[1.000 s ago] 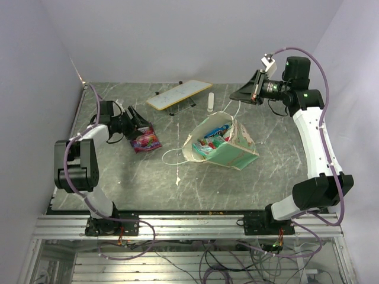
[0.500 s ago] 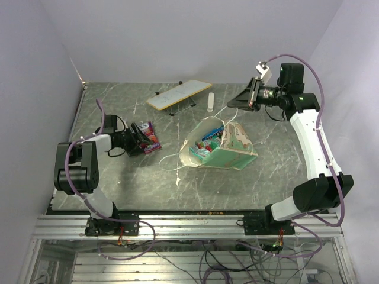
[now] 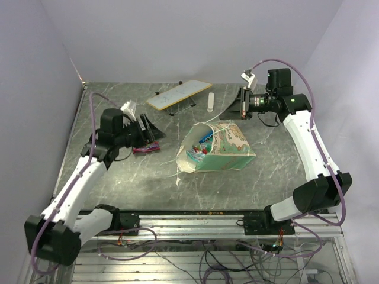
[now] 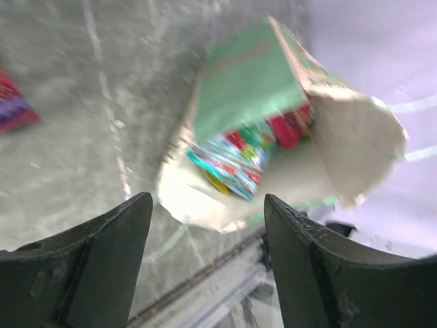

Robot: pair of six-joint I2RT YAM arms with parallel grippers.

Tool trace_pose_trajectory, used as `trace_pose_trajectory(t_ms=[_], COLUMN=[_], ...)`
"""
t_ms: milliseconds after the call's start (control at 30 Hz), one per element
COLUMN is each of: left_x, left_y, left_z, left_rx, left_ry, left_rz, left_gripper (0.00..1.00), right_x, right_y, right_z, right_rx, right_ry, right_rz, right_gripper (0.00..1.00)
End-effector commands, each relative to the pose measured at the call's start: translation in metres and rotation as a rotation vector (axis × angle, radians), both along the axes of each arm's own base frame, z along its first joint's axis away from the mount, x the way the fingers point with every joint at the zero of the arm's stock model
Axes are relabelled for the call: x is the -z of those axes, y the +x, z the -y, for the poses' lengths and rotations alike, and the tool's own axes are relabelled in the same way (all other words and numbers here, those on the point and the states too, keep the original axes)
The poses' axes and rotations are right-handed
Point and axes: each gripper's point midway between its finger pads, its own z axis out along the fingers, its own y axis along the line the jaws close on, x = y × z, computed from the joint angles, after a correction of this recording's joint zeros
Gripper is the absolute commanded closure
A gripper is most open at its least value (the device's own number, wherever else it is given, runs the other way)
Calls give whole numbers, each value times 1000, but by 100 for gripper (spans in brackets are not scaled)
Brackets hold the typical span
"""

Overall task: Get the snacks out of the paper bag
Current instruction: Take out the snack from the paper bag.

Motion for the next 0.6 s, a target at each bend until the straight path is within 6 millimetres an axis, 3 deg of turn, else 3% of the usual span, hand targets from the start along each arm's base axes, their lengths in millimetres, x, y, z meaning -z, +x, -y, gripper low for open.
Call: trace_pose_trajectory(t_ms=[0,100,233,367,567], left_x=[-8,-14,-10,2,28], left_y=[-44,-65,-79,-83,-56], left_z=[37,62,99,141,150], left_rx=[45,66,55,25,-131], left_ry=[-34,-88,-124,-41,144], left_rz=[-62,-52,-36,-21,-55], left_gripper=[26,34,55,56,55], right_x=[-32,-30,-23,-20,-27], right_y=[-5,1,-2,-3,-2], right_z=[-8,-2,3,3,4], right_rx=[-43,-4,25,36,54], right_ry=[84,25,-18,-10,-16], right_rz=[82,82,67,56,71], right_gripper=[100,100,100,100,100])
